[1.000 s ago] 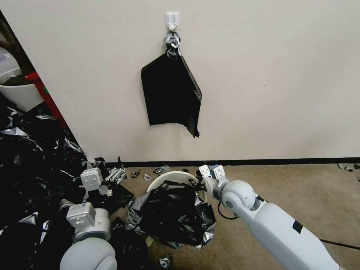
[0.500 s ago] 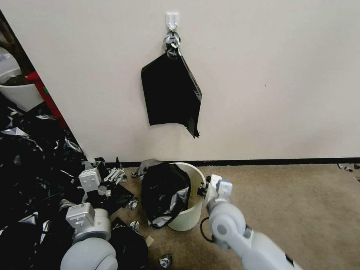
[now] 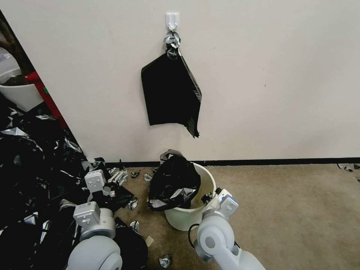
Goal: Place a trash bag onto the trash bin.
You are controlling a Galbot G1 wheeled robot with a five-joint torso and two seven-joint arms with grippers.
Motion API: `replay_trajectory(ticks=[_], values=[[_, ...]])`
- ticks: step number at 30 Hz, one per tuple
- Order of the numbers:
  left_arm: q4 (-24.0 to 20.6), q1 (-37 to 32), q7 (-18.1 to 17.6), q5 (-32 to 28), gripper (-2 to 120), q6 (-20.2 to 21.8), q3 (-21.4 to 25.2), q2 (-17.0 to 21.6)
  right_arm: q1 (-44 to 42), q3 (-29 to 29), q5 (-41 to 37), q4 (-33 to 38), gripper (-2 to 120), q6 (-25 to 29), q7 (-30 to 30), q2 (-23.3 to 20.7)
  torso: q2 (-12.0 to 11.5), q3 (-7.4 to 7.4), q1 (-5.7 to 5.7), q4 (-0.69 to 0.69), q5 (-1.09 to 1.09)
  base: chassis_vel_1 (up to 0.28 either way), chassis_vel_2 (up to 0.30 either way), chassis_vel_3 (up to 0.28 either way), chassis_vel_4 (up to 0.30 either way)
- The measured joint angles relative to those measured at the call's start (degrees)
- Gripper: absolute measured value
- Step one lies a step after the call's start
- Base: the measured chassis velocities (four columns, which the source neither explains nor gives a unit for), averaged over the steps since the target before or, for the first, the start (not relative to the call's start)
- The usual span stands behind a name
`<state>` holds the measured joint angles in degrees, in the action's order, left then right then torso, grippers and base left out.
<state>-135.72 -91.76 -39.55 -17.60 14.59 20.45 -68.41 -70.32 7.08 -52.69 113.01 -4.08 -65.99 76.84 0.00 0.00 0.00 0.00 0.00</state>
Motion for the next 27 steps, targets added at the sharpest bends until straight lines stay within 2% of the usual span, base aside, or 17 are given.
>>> replay_trajectory(ticks=[2,3,6,7,9,12,14,16,19,21,24,27], values=[[0.10,0.00,-0.05,0.00,100,-0.05,0.31,0.13,-0.76,0.40,1.96,0.92,34,0.16,1.44,-0.46,0.00,0.00,0.00,0.00,0.00,0.000,0.000,0.000,0.000],[0.10,0.00,-0.05,0.00,100,-0.05,0.31,0.13,-0.76,0.40,1.96,0.92,34,0.16,1.44,-0.46,0.00,0.00,0.00,0.00,0.00,0.000,0.000,0.000,0.000],[0.17,0.13,-0.10,-0.03,100,-0.10,0.54,0.28,-4.05,1.07,10.04,4.32,51,1.08,7.55,-2.87,0.00,0.00,0.00,0.00,0.00,0.000,0.000,0.000,0.000],[0.17,0.13,-0.10,-0.03,100,-0.10,0.54,0.28,-4.05,1.07,10.04,4.32,51,1.08,7.55,-2.87,0.00,0.00,0.00,0.00,0.00,0.000,0.000,0.000,0.000],[0.35,0.29,-0.11,-0.05,100,-0.12,0.43,0.30,-5.03,0.30,14.55,5.27,61,1.78,10.36,-4.17,0.00,0.00,0.00,-0.01,0.00,0.000,0.000,0.000,0.000],[0.54,0.46,-0.11,-0.05,100,-0.13,0.25,0.26,-4.82,-1.10,15.71,5.87,68,2.21,11.87,-4.91,0.00,0.00,0.00,-0.01,0.00,0.000,0.000,0.000,0.000],[0.62,0.59,-0.11,-0.05,100,-0.15,0.02,0.15,-3.23,-3.35,12.03,7.28,78,2.30,12.74,-5.01,0.00,0.00,0.00,-0.01,0.00,0.000,0.000,0.000,0.000],[0.63,0.59,-0.11,-0.05,100,-0.15,-0.04,0.12,-2.76,-3.82,10.84,7.55,81,2.29,12.88,-4.96,0.00,0.00,0.00,0.00,0.00,0.000,0.000,0.000,0.000],[0.71,0.59,-0.12,-0.05,100,-0.19,-0.23,0.08,-0.48,-5.48,5.98,7.93,94,2.29,14.83,-4.92,0.00,0.00,0.00,0.00,0.00,0.000,0.000,0.000,0.000],[0.76,0.58,-0.12,-0.05,100,-0.20,-0.24,0.07,-0.20,-5.56,4.82,7.97,98,2.26,15.63,-5.06,0.00,0.00,0.00,0.00,0.00,0.000,0.000,0.000,0.000],[0.89,0.56,-0.15,-0.05,100,-0.24,-0.23,0.11,-0.28,-4.93,-0.44,8.72,100,0.27,22.73,-6.85,0.00,0.00,0.00,0.00,0.00,0.000,0.000,0.000,0.000],[0.89,0.56,-0.15,-0.05,100,-0.25,-0.20,0.21,-0.78,-3.96,1.44,8.28,100,-2.49,26.00,-7.97,0.00,0.00,0.00,0.00,0.00,0.000,0.000,0.000,0.000]])
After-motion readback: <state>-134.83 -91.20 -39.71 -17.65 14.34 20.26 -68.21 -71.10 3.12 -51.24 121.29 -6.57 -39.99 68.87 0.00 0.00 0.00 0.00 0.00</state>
